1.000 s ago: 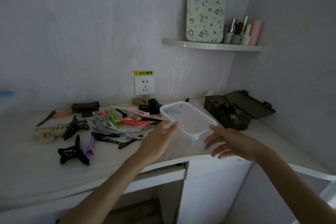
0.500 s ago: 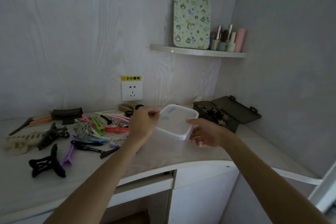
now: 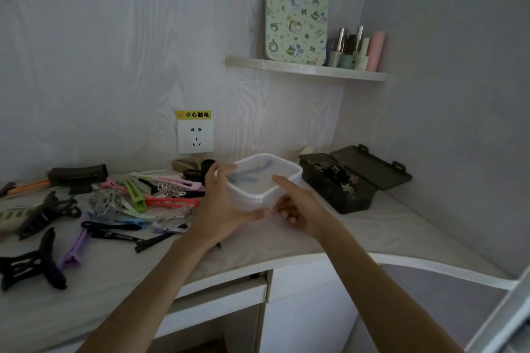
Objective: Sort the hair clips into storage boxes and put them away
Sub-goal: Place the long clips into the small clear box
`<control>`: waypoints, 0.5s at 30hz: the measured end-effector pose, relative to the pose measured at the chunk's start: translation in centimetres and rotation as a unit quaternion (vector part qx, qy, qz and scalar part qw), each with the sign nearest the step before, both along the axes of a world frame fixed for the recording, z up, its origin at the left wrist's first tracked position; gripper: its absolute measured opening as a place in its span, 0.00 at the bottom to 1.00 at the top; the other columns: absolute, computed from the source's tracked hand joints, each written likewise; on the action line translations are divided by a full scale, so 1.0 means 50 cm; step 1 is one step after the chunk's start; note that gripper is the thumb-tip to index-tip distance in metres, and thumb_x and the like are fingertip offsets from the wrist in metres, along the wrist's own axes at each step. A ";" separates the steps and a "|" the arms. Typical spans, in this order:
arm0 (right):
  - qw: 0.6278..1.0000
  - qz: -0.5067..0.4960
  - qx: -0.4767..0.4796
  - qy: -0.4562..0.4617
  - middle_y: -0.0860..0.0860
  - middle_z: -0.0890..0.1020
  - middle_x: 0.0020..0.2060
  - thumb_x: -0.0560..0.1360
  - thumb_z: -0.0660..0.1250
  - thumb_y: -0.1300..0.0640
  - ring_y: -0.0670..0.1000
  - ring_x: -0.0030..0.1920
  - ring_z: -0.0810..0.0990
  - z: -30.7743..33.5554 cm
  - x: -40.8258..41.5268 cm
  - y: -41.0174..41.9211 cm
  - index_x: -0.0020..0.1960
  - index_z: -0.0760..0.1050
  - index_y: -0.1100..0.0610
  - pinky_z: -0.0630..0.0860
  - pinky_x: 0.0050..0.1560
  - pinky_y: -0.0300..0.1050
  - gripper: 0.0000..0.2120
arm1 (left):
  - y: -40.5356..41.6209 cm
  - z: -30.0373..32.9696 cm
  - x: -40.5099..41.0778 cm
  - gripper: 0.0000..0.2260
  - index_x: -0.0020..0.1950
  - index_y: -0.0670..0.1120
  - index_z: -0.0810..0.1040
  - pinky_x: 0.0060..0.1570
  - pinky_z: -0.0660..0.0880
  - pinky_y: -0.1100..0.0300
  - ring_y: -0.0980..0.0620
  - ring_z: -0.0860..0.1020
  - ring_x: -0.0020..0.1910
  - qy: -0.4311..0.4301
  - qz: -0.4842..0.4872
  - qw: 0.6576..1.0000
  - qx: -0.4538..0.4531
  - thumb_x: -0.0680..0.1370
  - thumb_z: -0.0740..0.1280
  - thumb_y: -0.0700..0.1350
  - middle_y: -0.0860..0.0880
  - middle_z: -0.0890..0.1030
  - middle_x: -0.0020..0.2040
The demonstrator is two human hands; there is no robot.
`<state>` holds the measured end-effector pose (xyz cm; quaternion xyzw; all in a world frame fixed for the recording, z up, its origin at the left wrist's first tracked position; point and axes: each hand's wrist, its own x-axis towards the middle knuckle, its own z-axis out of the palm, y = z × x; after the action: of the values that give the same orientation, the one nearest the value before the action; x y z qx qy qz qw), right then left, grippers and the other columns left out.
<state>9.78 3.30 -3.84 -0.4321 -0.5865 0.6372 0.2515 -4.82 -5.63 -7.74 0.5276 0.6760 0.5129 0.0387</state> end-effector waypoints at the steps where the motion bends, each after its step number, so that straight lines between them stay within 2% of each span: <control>1: 1.000 -0.003 0.001 0.006 0.52 0.77 0.25 0.70 0.68 0.41 0.46 0.24 0.69 -0.002 -0.002 0.001 0.40 0.76 0.59 0.64 0.24 0.36 0.20 | -0.002 0.000 0.001 0.47 0.66 0.55 0.62 0.58 0.75 0.54 0.54 0.71 0.60 -0.005 0.009 1.000 0.005 0.52 0.77 0.65 0.52 0.67 0.65; 4: 0.998 -0.048 -0.004 0.030 0.50 0.70 0.23 0.69 0.70 0.43 0.46 0.23 0.63 -0.008 -0.010 0.002 0.32 0.69 0.55 0.59 0.23 0.37 0.18 | -0.007 0.007 0.010 0.46 0.65 0.56 0.59 0.55 0.74 0.58 0.56 0.73 0.58 -0.021 0.015 1.000 -0.004 0.54 0.80 0.60 0.59 0.72 0.57; 6: 0.998 -0.053 0.002 0.043 0.50 0.68 0.22 0.69 0.70 0.42 0.46 0.22 0.61 -0.012 -0.013 0.001 0.29 0.67 0.54 0.58 0.22 0.37 0.21 | -0.010 0.010 0.011 0.54 0.71 0.57 0.51 0.57 0.72 0.59 0.57 0.71 0.60 -0.035 0.022 0.999 -0.015 0.55 0.81 0.58 0.60 0.71 0.58; 8: 0.998 -0.046 0.020 0.043 0.49 0.69 0.22 0.70 0.68 0.41 0.46 0.23 0.63 -0.018 -0.007 -0.001 0.29 0.67 0.54 0.61 0.24 0.37 0.21 | -0.011 0.007 0.009 0.63 0.76 0.52 0.42 0.62 0.72 0.55 0.57 0.70 0.63 -0.063 0.034 0.997 -0.036 0.53 0.80 0.60 0.59 0.72 0.62; 9: 0.997 -0.047 0.034 0.045 0.49 0.71 0.23 0.72 0.66 0.41 0.46 0.24 0.65 -0.019 -0.003 -0.001 0.30 0.68 0.54 0.63 0.25 0.37 0.20 | -0.009 0.004 0.004 0.64 0.76 0.51 0.44 0.61 0.73 0.53 0.55 0.71 0.63 -0.074 0.041 0.996 -0.042 0.52 0.79 0.62 0.57 0.72 0.64; 11: 0.992 -0.071 0.077 0.069 0.50 0.73 0.27 0.75 0.64 0.45 0.46 0.28 0.68 -0.017 0.012 0.001 0.34 0.71 0.54 0.66 0.31 0.38 0.16 | -0.009 -0.001 -0.001 0.57 0.72 0.52 0.56 0.58 0.75 0.53 0.52 0.74 0.61 -0.099 0.043 0.993 -0.042 0.50 0.78 0.64 0.56 0.75 0.62; 13: 0.979 -0.082 0.152 0.109 0.51 0.78 0.33 0.77 0.61 0.51 0.48 0.34 0.71 0.003 0.022 0.010 0.39 0.76 0.56 0.68 0.37 0.39 0.13 | -0.010 -0.002 -0.005 0.46 0.66 0.54 0.65 0.55 0.75 0.58 0.54 0.75 0.59 -0.122 0.034 0.991 -0.036 0.53 0.79 0.61 0.58 0.76 0.59; 15: 0.968 -0.062 0.211 0.124 0.50 0.82 0.43 0.78 0.60 0.53 0.49 0.44 0.77 0.034 0.024 0.023 0.45 0.80 0.57 0.71 0.46 0.40 0.12 | -0.014 0.000 -0.007 0.40 0.63 0.53 0.69 0.53 0.74 0.61 0.57 0.75 0.57 -0.127 0.027 0.990 -0.051 0.55 0.79 0.60 0.60 0.76 0.57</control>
<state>10.99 4.44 -2.13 -0.3222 -0.6440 0.5312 0.4464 -5.15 -6.32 -7.75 0.4369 0.7050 0.5415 0.1377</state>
